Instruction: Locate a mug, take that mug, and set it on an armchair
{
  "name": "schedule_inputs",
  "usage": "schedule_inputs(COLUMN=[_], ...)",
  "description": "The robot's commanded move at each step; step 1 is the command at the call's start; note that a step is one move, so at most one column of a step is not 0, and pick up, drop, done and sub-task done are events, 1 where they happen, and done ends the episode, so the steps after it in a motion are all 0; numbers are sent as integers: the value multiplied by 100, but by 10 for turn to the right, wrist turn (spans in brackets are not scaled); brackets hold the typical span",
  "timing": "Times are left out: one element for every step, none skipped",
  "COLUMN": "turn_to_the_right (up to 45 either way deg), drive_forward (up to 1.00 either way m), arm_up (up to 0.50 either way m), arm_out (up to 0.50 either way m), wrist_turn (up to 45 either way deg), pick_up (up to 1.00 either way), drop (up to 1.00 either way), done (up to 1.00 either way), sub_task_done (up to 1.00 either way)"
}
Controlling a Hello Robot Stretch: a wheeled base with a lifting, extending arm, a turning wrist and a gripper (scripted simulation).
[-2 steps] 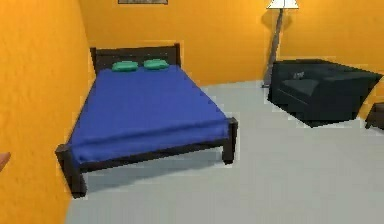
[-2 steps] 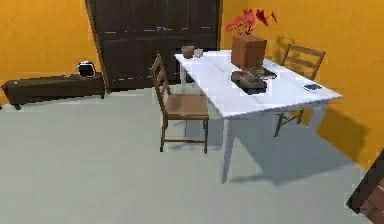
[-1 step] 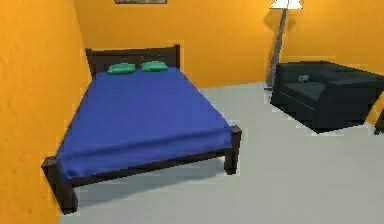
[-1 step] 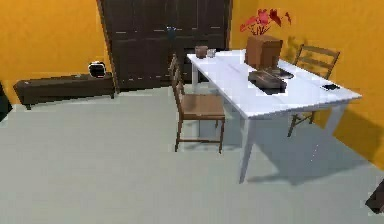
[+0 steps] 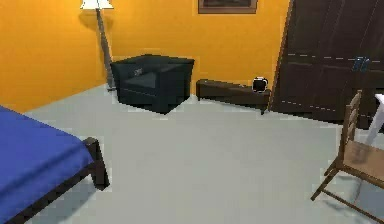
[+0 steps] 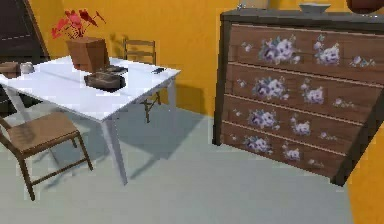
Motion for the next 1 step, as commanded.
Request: schedule_inputs(turn_to_the_right=[180], drive_forward=[0], arm_up=[0], arm_out=[0], wrist_turn=[0], pick_up=[0], drop=[0], done=[0], sub_task_done=[0])
